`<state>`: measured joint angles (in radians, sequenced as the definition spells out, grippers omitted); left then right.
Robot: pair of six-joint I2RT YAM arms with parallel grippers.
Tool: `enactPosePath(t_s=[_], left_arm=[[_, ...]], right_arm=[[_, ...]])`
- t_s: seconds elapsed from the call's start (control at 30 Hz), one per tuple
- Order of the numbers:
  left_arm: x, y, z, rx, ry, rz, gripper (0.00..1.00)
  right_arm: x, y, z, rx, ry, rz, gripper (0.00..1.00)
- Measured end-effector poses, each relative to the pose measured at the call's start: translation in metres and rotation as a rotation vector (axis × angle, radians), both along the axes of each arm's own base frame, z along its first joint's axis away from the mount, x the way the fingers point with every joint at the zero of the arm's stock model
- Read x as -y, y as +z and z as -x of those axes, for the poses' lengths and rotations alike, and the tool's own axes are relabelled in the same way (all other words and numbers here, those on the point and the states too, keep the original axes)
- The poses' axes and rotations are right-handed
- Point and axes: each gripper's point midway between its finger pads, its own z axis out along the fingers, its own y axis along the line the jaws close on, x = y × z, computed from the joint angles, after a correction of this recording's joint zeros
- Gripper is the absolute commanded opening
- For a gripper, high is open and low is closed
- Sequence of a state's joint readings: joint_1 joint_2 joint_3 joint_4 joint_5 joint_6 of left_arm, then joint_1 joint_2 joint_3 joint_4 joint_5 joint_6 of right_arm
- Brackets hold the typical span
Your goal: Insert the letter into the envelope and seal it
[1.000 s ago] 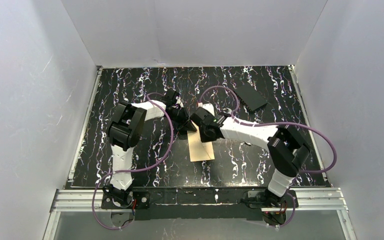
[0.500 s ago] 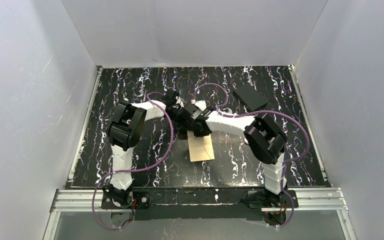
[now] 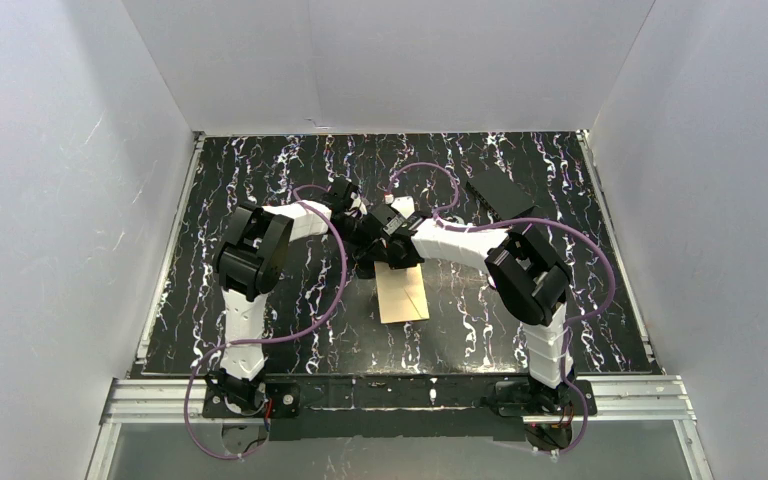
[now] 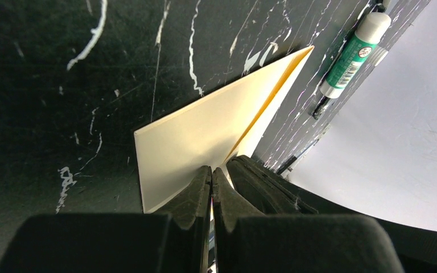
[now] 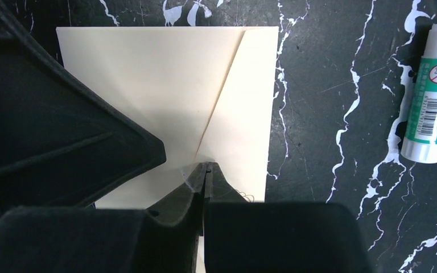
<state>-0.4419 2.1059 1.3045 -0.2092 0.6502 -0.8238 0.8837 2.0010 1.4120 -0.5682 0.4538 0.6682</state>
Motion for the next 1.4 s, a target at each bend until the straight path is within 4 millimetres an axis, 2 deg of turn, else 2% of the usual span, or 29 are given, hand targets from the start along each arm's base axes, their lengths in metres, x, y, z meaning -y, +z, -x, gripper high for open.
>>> enactPosePath(t_s=[0.2,0.43,0.8,0.9,1.0,1.13,1.23,1.33,1.4], left_arm=[[0.000,-0.001,0.000,-0.032,0.040,0.013,0.00],[0.005,-0.001,0.001,-0.106,0.124,0.087,0.00],[0.004,0.001,-0.003,-0.097,0.151,0.081,0.01],[-0.009,0.003,-0.002,-0.065,0.142,0.027,0.14],[-0.037,0.013,-0.009,-0.024,0.145,-0.010,0.26],[-0.072,0.030,-0.015,0.031,0.123,-0.036,0.32],[-0.081,0.044,-0.006,0.072,0.083,-0.026,0.28],[-0.075,0.054,0.022,0.087,0.043,0.025,0.21],[-0.070,0.052,0.045,0.073,0.017,0.049,0.16]], right_arm=[[-0.005,-0.001,0.006,0.011,0.052,-0.004,0.07],[-0.017,-0.002,0.026,0.030,0.125,-0.048,0.10],[-0.022,-0.002,0.029,0.042,0.134,-0.087,0.11],[-0.024,-0.002,0.030,0.037,0.117,-0.102,0.11],[-0.025,-0.002,0.032,0.031,0.095,-0.116,0.11],[-0.028,-0.002,0.033,0.018,0.069,-0.136,0.11],[-0.031,-0.002,0.033,0.000,0.059,-0.134,0.11],[-0.034,-0.002,0.034,-0.020,0.043,-0.131,0.10],[-0.035,-0.003,0.034,-0.028,0.031,-0.129,0.10]])
